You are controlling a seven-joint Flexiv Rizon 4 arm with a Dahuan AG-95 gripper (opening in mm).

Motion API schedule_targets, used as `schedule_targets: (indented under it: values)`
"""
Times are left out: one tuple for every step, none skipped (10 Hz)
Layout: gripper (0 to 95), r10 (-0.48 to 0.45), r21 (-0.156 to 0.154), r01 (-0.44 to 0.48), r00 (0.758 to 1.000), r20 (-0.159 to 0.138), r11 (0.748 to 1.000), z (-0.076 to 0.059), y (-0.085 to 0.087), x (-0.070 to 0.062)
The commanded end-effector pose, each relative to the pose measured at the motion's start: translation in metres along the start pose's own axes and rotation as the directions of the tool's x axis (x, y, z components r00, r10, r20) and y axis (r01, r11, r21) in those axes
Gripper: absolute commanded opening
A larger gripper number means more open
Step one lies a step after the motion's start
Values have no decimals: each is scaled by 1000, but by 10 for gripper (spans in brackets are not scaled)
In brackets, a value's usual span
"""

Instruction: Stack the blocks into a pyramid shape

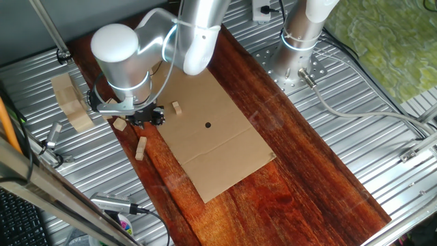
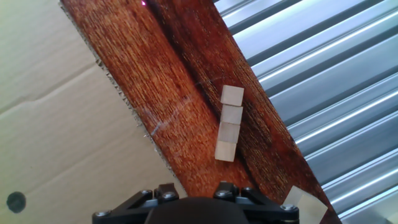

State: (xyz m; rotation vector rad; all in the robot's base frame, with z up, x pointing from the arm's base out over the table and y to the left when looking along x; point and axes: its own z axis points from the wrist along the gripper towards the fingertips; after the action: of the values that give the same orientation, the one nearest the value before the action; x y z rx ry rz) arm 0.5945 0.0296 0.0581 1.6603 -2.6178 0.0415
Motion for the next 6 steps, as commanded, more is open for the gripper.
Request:
schedule_targets:
  values:
    - [380,10,2,-10,1000,-19,1000,16,-37,-31]
    - [380,10,2,-10,1000,-19,1000,16,-37,-31]
    - [380,10,2,-10,1000,-20,1000,16,-37,-31]
    - [380,10,1,-10,1000,-19,1000,16,-37,-31]
    - [380,10,1,-10,1000,-20,1000,16,-37,-31]
    - [380,11,2,-11,1000,-19,1000,16,-37,-31]
